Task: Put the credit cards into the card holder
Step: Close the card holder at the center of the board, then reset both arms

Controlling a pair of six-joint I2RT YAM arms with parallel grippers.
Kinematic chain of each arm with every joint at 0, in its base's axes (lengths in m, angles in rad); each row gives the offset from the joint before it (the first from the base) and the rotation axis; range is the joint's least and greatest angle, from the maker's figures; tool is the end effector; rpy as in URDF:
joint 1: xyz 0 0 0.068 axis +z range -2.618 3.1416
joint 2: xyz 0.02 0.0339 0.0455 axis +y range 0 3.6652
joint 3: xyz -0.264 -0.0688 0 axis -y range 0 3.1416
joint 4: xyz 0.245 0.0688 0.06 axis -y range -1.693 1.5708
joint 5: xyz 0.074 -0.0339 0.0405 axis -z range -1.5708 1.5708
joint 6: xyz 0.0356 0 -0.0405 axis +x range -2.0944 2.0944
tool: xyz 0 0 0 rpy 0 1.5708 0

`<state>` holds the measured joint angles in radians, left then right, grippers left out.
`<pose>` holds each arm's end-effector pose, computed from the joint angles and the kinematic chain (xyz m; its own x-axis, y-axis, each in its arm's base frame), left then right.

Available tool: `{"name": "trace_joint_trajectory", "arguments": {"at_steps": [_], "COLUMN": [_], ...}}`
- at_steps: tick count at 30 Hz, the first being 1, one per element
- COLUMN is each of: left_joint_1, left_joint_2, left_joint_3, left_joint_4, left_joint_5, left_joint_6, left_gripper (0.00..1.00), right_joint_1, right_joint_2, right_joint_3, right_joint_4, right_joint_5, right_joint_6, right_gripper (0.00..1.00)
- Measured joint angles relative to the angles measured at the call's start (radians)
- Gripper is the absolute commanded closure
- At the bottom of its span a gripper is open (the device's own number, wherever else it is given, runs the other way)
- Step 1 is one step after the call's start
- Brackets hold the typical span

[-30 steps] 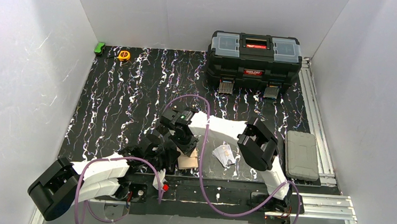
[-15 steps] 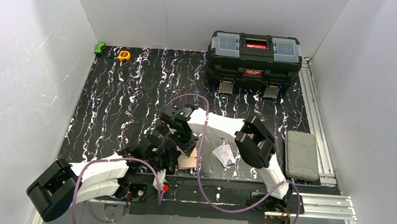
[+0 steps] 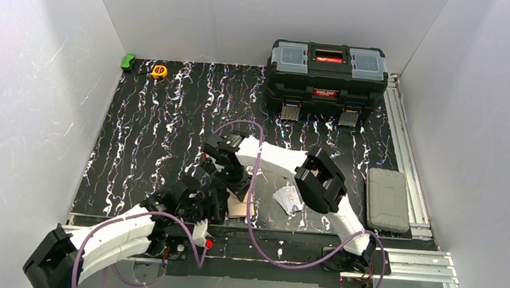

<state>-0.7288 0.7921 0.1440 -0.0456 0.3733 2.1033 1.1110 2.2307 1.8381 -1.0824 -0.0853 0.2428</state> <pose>0.1021 -0.1086 0.1328 0.9566 0.2214 0.1895 -0.0101 -0.6247 0.7808 0.1933 0.3971 0.1748 -0.6443 -0.7613 -0.0725 -0.7640 0.6366 0.1053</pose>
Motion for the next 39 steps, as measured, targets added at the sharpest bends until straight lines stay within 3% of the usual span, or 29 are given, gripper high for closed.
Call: {"name": "trace_joint_trajectory", "arguments": {"at_steps": [3,6,7,9,10,12,14,17,22,28,33,35,36,39], "left_joint_1": [0.000,0.000,0.000,0.000,0.000,0.000,0.000,0.000,-0.006,0.007,0.060,0.118,0.149,0.249], "left_joint_2": [-0.070,-0.135,-0.160,-0.222,-0.253,-0.323,-0.375,-0.379,-0.244,-0.190,-0.187,-0.164,-0.148,-0.096], "left_joint_3": [-0.005,-0.005,-0.005,-0.005,-0.002,0.018,0.064,0.183,0.472,0.634,0.710,0.789,0.837,0.954], "left_joint_4": [-0.069,-0.136,-0.157,-0.214,-0.240,-0.312,-0.394,-0.494,-0.707,-0.886,-0.886,-0.864,-0.854,-0.810], "left_joint_5": [-0.007,-0.010,-0.011,-0.011,-0.013,-0.016,-0.027,-0.060,-0.134,-0.244,-0.344,-0.361,-0.364,-0.349], "left_joint_6": [0.000,-0.002,-0.002,-0.001,-0.001,-0.015,-0.051,-0.150,-0.463,-0.808,-0.956,-1.010,-1.036,-1.116], "left_gripper": [0.40,0.31,0.26,0.03,0.02,0.02,0.02,0.02,0.02,0.02,0.02,0.02,0.02,0.02], "right_joint_1": [-0.001,-0.001,-0.001,-0.001,-0.001,-0.001,0.003,0.024,0.088,0.108,0.126,0.142,0.147,0.155], "right_joint_2": [0.005,0.016,0.019,0.026,0.028,0.028,0.025,-0.001,-0.027,-0.038,-0.068,-0.076,-0.082,-0.127], "right_joint_3": [0.008,0.021,0.026,0.036,0.039,0.039,0.032,-0.011,-0.049,-0.062,-0.089,-0.090,-0.088,-0.085], "right_joint_4": [-0.008,-0.020,-0.024,-0.034,-0.037,-0.038,-0.033,0.010,0.053,0.067,0.083,0.089,0.096,0.108], "right_joint_5": [-0.002,-0.001,0.000,0.002,0.003,0.011,0.030,0.092,0.241,0.324,0.398,0.423,0.428,0.439], "right_joint_6": [-0.003,-0.005,-0.005,-0.003,-0.002,0.007,0.024,0.059,0.095,0.117,0.117,0.118,0.117,0.115], "right_gripper": [0.99,0.99,0.99,0.98,0.96,0.95,0.84,0.77,0.65,0.47,0.34,0.18,0.04,0.02]}}
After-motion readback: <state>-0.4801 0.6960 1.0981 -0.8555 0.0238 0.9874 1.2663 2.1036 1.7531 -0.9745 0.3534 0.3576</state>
